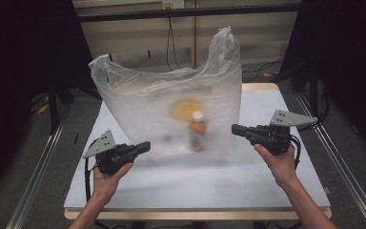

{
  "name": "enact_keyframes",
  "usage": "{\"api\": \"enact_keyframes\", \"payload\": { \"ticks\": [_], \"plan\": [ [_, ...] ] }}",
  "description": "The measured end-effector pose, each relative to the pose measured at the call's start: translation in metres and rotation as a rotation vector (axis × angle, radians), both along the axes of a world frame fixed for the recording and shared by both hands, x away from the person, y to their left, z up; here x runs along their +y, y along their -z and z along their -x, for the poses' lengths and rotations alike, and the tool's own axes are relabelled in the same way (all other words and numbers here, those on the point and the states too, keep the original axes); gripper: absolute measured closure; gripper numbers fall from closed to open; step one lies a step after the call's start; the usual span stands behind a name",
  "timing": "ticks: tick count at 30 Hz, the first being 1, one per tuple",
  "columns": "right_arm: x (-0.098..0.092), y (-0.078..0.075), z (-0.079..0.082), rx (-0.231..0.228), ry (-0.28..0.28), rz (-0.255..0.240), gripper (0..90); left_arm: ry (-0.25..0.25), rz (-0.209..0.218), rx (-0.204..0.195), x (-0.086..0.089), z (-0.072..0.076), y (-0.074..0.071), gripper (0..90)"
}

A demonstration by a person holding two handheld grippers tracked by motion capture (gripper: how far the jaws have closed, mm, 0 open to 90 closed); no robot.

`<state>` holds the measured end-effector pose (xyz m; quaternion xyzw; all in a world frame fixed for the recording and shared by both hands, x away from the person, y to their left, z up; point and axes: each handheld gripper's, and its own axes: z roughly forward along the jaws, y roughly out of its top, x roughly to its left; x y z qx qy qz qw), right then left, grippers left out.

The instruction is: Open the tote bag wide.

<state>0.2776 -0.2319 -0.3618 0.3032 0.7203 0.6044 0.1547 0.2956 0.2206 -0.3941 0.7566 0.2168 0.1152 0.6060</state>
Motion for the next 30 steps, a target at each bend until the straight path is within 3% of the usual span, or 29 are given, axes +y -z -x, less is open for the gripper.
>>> {"api": "enact_keyframes", "payload": {
  "ticks": [1,3,4,6,7,8,10,11,15,17,21,26,30],
  "plan": [
    [0.000,0.000,0.000,0.000,0.000,0.000,90.0,-0.028,0.003,0.004,0.000,-0.002,-0.003,90.0],
    [0.005,-0.010,-0.005,-0.009,-0.019,-0.003,90.0,-0.012,0.009,0.001,0.000,-0.008,-0.009,90.0],
    [0.006,-0.012,-0.007,-0.011,-0.023,-0.007,90.0,-0.047,0.005,-0.008,-0.001,-0.009,-0.012,90.0],
    [0.008,-0.018,-0.010,-0.019,-0.027,-0.007,90.0,-0.020,0.007,-0.001,-0.003,-0.013,-0.015,90.0],
    [0.009,-0.020,-0.011,-0.020,-0.028,-0.011,90.0,-0.051,0.003,-0.007,-0.005,-0.013,-0.017,90.0],
    [0.010,-0.022,-0.013,-0.022,-0.031,-0.016,90.0,-0.021,0.019,-0.004,-0.006,-0.015,-0.019,90.0],
    [0.012,-0.027,-0.016,-0.026,-0.033,-0.012,90.0,-0.057,0.007,-0.011,-0.008,-0.017,-0.026,90.0],
    [0.013,-0.029,-0.018,-0.031,-0.034,-0.006,90.0,-0.032,0.010,-0.013,-0.008,-0.019,-0.030,90.0],
    [0.018,-0.040,-0.023,-0.047,-0.033,-0.002,90.0,-0.026,0.037,-0.033,-0.009,-0.025,-0.043,90.0],
    [0.020,-0.046,-0.026,-0.055,-0.040,-0.005,90.0,-0.079,0.039,-0.045,-0.010,-0.026,-0.047,90.0],
    [0.023,-0.056,-0.034,-0.051,-0.053,-0.036,90.0,-0.057,0.063,-0.044,-0.008,-0.035,-0.053,90.0],
    [0.029,-0.070,-0.044,-0.066,-0.055,-0.031,90.0,-0.066,0.057,-0.053,-0.006,-0.042,-0.063,90.0],
    [0.035,-0.083,-0.053,-0.081,-0.053,-0.024,90.0,-0.071,0.079,-0.061,-0.007,-0.047,-0.072,90.0]
  ]
}}
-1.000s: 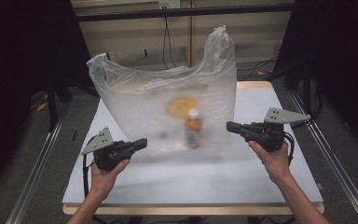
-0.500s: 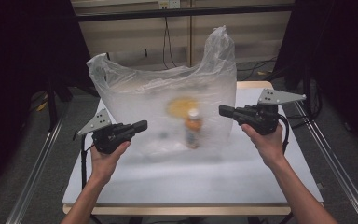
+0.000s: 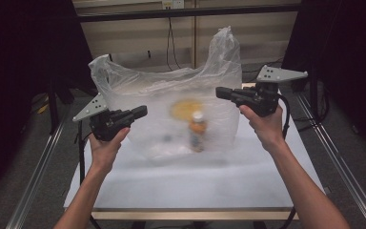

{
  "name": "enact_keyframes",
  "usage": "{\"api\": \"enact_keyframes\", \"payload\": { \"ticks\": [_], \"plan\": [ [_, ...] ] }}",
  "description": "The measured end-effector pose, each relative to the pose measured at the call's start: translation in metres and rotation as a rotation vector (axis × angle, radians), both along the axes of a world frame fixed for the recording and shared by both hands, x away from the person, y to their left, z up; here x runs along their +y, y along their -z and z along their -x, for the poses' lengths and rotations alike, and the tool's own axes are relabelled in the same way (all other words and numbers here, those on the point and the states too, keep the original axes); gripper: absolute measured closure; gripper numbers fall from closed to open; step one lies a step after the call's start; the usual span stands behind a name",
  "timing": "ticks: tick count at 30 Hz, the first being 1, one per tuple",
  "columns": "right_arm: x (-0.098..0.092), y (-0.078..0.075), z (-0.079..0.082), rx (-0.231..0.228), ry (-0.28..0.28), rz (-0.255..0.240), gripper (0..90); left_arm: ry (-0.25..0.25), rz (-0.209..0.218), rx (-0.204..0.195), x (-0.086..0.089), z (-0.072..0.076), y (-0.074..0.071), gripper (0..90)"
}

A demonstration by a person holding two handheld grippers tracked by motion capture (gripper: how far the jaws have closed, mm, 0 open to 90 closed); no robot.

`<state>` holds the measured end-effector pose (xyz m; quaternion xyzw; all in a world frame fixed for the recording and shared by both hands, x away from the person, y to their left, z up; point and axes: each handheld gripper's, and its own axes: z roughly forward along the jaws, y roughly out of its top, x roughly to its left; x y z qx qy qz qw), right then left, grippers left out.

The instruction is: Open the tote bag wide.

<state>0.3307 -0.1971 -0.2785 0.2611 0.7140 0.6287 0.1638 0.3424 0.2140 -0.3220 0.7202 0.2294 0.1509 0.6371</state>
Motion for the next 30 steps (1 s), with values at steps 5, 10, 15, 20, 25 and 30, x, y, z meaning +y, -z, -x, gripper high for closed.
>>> {"api": "enact_keyframes", "payload": {
  "ticks": [5,10,15,20,25,30],
  "plan": [
    [0.004,-0.012,-0.009,-0.004,-0.004,-0.014,90.0,0.002,0.025,-0.018,0.000,-0.006,-0.016,90.0],
    [0.014,-0.027,-0.018,-0.015,-0.005,0.001,90.0,0.006,0.016,-0.051,-0.004,-0.013,-0.036,90.0],
    [0.023,-0.041,-0.028,-0.024,0.010,0.019,90.0,-0.006,0.024,-0.057,-0.005,-0.023,-0.048,90.0],
    [0.029,-0.049,-0.039,-0.018,0.021,0.032,90.0,-0.032,0.064,-0.020,-0.009,-0.042,-0.052,90.0],
    [0.037,-0.059,-0.047,-0.029,0.023,0.050,90.0,-0.047,0.028,-0.046,-0.021,-0.048,-0.053,90.0],
    [0.045,-0.071,-0.051,-0.040,0.033,0.080,90.0,-0.010,0.010,-0.008,-0.033,-0.050,-0.049,90.0]
  ]
}}
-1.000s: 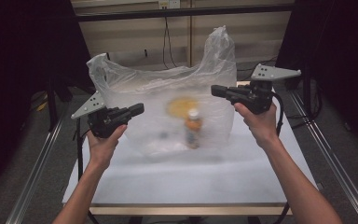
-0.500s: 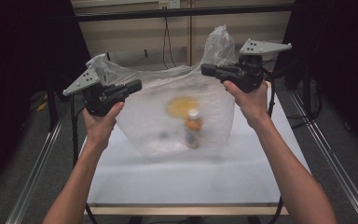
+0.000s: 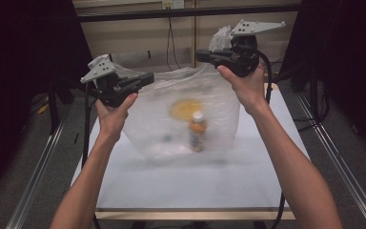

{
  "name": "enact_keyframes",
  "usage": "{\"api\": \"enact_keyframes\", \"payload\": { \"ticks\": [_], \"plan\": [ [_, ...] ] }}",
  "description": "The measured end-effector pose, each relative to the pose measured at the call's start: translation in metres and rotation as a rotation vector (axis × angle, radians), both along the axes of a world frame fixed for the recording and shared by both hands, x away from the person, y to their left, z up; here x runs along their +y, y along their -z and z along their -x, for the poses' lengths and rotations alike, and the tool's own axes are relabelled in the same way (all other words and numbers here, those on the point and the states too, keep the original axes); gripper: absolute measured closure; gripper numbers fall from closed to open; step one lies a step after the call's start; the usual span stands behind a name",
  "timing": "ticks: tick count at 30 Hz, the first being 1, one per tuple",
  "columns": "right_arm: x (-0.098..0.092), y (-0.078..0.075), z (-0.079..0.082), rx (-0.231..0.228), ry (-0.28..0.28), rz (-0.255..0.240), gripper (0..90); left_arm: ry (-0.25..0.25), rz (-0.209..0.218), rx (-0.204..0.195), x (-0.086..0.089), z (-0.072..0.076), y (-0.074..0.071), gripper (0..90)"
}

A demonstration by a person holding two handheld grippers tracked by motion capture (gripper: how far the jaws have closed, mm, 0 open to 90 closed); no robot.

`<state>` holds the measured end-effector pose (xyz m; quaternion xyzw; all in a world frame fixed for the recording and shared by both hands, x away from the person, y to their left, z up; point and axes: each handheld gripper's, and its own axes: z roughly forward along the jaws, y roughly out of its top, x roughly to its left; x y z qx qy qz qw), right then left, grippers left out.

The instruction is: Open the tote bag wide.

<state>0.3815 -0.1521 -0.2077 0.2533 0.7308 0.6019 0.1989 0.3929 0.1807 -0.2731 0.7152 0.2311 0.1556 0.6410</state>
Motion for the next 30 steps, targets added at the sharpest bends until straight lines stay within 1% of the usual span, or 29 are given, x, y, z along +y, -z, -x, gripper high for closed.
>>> {"api": "enact_keyframes", "payload": {
  "ticks": [1,2,4,5,6,7,9,10,11,12,14,16,19,24,25,26,27,29,30],
  "plan": [
    [0.001,0.002,-0.003,0.011,0.007,0.010,90.0,0.001,0.001,0.002,-0.001,-0.001,0.002,90.0],
    [0.002,0.004,-0.005,0.020,0.011,0.015,90.0,0.015,0.000,0.013,-0.002,-0.001,0.004,90.0],
    [0.003,0.010,-0.008,0.031,0.026,0.018,90.0,0.020,-0.014,0.025,-0.006,-0.001,0.009,90.0],
    [0.003,0.013,-0.009,0.035,0.029,0.022,90.0,0.032,-0.023,0.032,-0.008,-0.001,0.011,90.0],
    [0.003,0.013,-0.009,0.035,0.029,0.022,90.0,0.032,-0.023,0.032,-0.008,-0.001,0.011,90.0],
    [0.006,0.019,-0.010,0.039,0.035,0.056,90.0,0.038,-0.058,0.030,-0.014,0.001,0.014,90.0],
    [0.007,0.023,-0.011,0.048,0.029,0.072,90.0,0.048,-0.056,0.034,-0.016,0.002,0.016,90.0],
    [0.007,0.027,-0.011,0.053,0.030,0.077,90.0,0.055,-0.070,0.034,-0.021,0.003,0.019,90.0],
    [0.006,0.029,-0.012,0.055,0.029,0.078,90.0,0.067,-0.070,0.042,-0.024,0.004,0.020,90.0],
    [0.006,0.032,-0.011,0.063,0.028,0.078,90.0,0.065,-0.078,0.045,-0.026,0.004,0.022,90.0],
    [0.005,0.039,-0.011,0.074,0.026,0.077,90.0,0.073,-0.072,0.054,-0.030,0.002,0.025,90.0],
    [0.003,0.047,-0.010,0.086,0.028,0.086,90.0,0.067,-0.089,0.064,-0.035,0.001,0.028,90.0],
    [-0.003,0.060,-0.009,0.111,0.036,0.079,90.0,0.079,-0.086,0.079,-0.041,-0.001,0.036,90.0],
    [-0.013,0.086,-0.009,0.154,0.046,0.076,90.0,0.111,-0.122,0.098,-0.051,-0.004,0.048,90.0],
    [-0.013,0.086,-0.009,0.154,0.046,0.076,90.0,0.111,-0.122,0.098,-0.051,-0.004,0.048,90.0],
    [-0.014,0.091,-0.009,0.161,0.044,0.075,90.0,0.110,-0.130,0.102,-0.053,-0.004,0.051,90.0],
    [-0.016,0.101,-0.006,0.180,0.039,0.079,90.0,0.118,-0.127,0.106,-0.054,-0.004,0.054,90.0],
    [-0.016,0.108,-0.004,0.189,0.039,0.083,90.0,0.124,-0.118,0.123,-0.056,-0.004,0.061,90.0],
    [-0.017,0.114,-0.003,0.194,0.036,0.081,90.0,0.136,-0.100,0.136,-0.056,-0.004,0.064,90.0]
  ]
}}
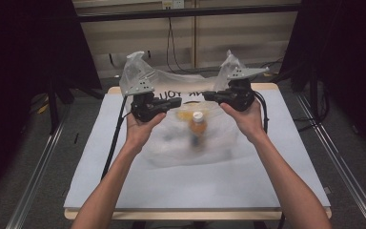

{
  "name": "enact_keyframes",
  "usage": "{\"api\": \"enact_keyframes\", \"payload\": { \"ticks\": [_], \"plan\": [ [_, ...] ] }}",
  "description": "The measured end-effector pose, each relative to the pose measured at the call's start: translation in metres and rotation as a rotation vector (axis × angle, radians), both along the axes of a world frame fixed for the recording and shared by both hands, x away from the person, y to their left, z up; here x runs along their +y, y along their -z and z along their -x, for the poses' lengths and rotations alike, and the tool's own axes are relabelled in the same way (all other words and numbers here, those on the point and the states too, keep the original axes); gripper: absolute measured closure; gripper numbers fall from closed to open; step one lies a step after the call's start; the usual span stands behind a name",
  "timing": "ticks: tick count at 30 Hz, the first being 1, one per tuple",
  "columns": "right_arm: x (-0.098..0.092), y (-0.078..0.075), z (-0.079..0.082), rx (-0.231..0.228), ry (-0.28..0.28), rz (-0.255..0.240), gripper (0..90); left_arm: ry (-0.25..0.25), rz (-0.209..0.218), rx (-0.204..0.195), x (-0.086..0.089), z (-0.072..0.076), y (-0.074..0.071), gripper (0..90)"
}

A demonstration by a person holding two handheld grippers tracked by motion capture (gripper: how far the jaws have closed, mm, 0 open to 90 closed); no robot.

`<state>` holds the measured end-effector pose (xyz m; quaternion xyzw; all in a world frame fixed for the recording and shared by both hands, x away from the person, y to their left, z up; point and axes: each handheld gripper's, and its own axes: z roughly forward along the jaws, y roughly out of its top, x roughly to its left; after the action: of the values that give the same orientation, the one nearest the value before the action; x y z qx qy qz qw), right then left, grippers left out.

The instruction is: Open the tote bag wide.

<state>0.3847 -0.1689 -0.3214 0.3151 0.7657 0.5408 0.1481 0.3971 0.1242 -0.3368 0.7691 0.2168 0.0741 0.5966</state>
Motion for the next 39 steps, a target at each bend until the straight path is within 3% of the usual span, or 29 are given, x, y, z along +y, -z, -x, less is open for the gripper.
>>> {"api": "enact_keyframes", "payload": {
  "ticks": [2,4,5,8,11,14,19,25,28,29,35,37,38,39],
  "plan": [
    [-0.002,0.014,0.001,0.018,0.010,-0.002,90.0,-0.008,0.007,0.006,-0.002,0.001,0.006,90.0],
    [-0.003,0.028,0.001,0.033,0.026,0.017,90.0,-0.007,-0.022,0.012,-0.004,-0.001,0.014,90.0],
    [-0.005,0.034,0.001,0.045,0.024,-0.003,90.0,-0.011,-0.021,0.018,-0.005,-0.002,0.016,90.0],
    [-0.008,0.042,0.002,0.053,0.024,-0.024,90.0,-0.013,-0.025,0.028,-0.006,-0.006,0.022,90.0],
    [-0.008,0.050,0.003,0.071,0.020,-0.008,90.0,-0.015,-0.068,0.030,-0.011,-0.007,0.028,90.0],
    [-0.006,0.060,0.003,0.087,0.027,0.024,90.0,-0.008,-0.082,0.043,-0.015,-0.008,0.037,90.0],
    [-0.005,0.074,0.007,0.104,0.015,0.019,90.0,0.007,-0.114,0.054,-0.019,-0.007,0.047,90.0],
    [-0.010,0.083,0.014,0.133,0.008,0.018,90.0,0.021,-0.126,0.084,-0.021,-0.006,0.065,90.0],
    [-0.012,0.089,0.019,0.139,-0.021,0.024,90.0,0.026,-0.074,0.108,-0.016,-0.001,0.071,90.0],
    [-0.014,0.090,0.021,0.145,-0.038,0.030,90.0,0.032,-0.074,0.105,-0.015,0.001,0.072,90.0],
    [-0.010,0.093,0.032,0.165,-0.084,0.051,90.0,0.085,-0.125,0.090,-0.015,0.011,0.074,90.0],
    [-0.009,0.096,0.035,0.171,-0.093,0.053,90.0,0.078,-0.184,0.079,-0.015,0.013,0.077,90.0],
    [-0.009,0.099,0.035,0.174,-0.094,0.057,90.0,0.078,-0.184,0.079,-0.015,0.013,0.077,90.0],
    [-0.010,0.103,0.034,0.187,-0.091,0.053,90.0,0.066,-0.211,0.094,-0.013,0.011,0.086,90.0]
  ]
}}
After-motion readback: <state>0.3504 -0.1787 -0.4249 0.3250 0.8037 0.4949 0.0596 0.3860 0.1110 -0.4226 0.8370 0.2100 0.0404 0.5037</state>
